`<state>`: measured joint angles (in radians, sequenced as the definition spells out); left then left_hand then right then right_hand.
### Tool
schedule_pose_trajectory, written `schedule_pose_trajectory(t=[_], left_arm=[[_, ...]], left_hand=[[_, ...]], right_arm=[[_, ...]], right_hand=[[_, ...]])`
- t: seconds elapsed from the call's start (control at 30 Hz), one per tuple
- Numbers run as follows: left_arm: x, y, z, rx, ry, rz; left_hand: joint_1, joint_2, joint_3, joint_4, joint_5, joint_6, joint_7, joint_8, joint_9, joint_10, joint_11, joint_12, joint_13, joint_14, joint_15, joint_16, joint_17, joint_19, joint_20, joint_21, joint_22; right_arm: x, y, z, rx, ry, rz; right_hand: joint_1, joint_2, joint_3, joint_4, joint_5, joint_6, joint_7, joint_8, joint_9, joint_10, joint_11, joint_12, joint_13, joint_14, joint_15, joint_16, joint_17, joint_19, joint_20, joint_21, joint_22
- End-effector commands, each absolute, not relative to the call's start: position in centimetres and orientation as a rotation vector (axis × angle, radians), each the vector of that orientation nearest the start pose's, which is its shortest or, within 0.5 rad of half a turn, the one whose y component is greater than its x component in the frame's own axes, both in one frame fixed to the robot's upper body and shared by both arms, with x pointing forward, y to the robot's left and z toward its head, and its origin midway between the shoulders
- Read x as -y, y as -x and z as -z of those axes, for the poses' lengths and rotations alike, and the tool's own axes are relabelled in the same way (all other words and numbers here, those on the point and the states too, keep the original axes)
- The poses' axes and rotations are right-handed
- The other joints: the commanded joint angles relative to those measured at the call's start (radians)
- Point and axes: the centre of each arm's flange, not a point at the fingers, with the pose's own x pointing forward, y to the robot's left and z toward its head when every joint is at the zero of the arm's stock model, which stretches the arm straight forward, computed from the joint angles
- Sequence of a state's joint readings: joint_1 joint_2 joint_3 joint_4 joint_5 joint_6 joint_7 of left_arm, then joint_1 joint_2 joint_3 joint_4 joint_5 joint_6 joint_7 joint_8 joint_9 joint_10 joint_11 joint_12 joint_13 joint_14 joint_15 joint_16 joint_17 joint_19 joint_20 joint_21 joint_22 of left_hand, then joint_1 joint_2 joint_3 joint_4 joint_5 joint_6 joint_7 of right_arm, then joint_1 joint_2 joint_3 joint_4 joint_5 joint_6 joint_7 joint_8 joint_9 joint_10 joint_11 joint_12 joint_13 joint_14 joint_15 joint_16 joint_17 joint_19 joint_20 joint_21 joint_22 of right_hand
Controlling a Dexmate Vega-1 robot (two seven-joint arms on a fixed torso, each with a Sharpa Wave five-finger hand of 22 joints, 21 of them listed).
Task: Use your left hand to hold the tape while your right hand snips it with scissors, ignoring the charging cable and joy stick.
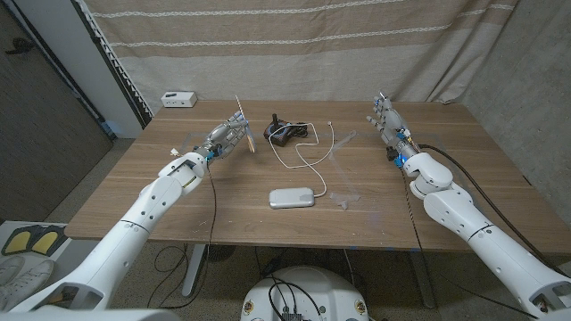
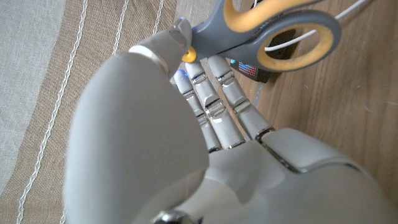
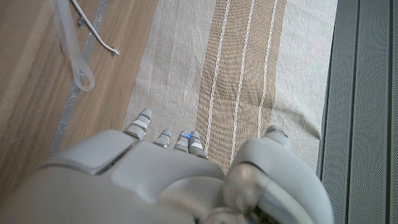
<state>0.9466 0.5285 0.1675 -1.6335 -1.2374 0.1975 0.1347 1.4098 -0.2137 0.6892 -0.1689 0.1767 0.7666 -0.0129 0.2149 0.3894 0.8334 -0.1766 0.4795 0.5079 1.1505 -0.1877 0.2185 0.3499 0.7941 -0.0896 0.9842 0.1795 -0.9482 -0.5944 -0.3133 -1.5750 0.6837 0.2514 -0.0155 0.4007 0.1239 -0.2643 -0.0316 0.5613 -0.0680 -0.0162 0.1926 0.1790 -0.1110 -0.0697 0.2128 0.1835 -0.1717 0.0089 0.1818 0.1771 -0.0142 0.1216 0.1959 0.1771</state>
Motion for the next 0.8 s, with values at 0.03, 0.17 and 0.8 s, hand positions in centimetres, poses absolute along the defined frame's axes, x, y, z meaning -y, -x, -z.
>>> schedule_pose_trajectory(t=[0.03, 0.17, 0.8], left_arm=[[-27.4, -62.6, 0.5, 0.236, 0.655, 0.4], [-26.9, -62.7, 0.3, 0.232, 0.66, 0.426], [-24.3, -63.0, -0.7, 0.215, 0.722, 0.544]], left_hand=[[0.09, 0.087, 0.012, 0.004, 0.007, 0.015, 0.0, -0.003, -0.002, 0.004, -0.005, 0.001, 0.002, 0.039, -0.033, 0.01, 0.006, -0.002, -0.134, 0.005, 0.005], [0.09, 0.086, 0.011, 0.004, 0.006, 0.021, 0.003, -0.002, -0.004, 0.012, -0.005, 0.002, -0.002, 0.04, -0.033, 0.011, 0.006, -0.003, -0.133, 0.006, 0.005], [0.092, 0.087, 0.011, 0.005, 0.006, 0.026, 0.006, -0.005, -0.01, 0.021, -0.006, 0.002, -0.007, 0.041, -0.033, 0.011, 0.009, -0.004, -0.132, 0.009, 0.005]], right_arm=[[28.3, -59.8, -0.8, 0.682, -0.031, -0.261], [28.4, -59.6, -0.6, 0.677, -0.039, -0.251], [28.7, -58.6, -0.5, 0.69, -0.021, -0.255]], right_hand=[[0.014, 0.004, 0.001, -0.002, 0.0, 0.0, 0.003, 0.001, 0.004, 0.0, 0.001, -0.003, 0.004, -0.023, 0.02, 0.006, 0.001, 0.002, -0.007, 0.001, 0.0], [0.016, 0.004, 0.002, -0.003, 0.0, 0.0, 0.004, 0.001, 0.004, 0.001, 0.002, -0.003, 0.004, -0.023, 0.024, 0.006, 0.001, 0.002, -0.007, 0.001, 0.0], [0.027, 0.008, 0.007, -0.008, -0.002, 0.0, 0.004, 0.002, 0.004, 0.018, 0.012, 0.004, 0.004, -0.02, 0.016, 0.005, 0.001, 0.0, -0.008, -0.001, 0.0]])
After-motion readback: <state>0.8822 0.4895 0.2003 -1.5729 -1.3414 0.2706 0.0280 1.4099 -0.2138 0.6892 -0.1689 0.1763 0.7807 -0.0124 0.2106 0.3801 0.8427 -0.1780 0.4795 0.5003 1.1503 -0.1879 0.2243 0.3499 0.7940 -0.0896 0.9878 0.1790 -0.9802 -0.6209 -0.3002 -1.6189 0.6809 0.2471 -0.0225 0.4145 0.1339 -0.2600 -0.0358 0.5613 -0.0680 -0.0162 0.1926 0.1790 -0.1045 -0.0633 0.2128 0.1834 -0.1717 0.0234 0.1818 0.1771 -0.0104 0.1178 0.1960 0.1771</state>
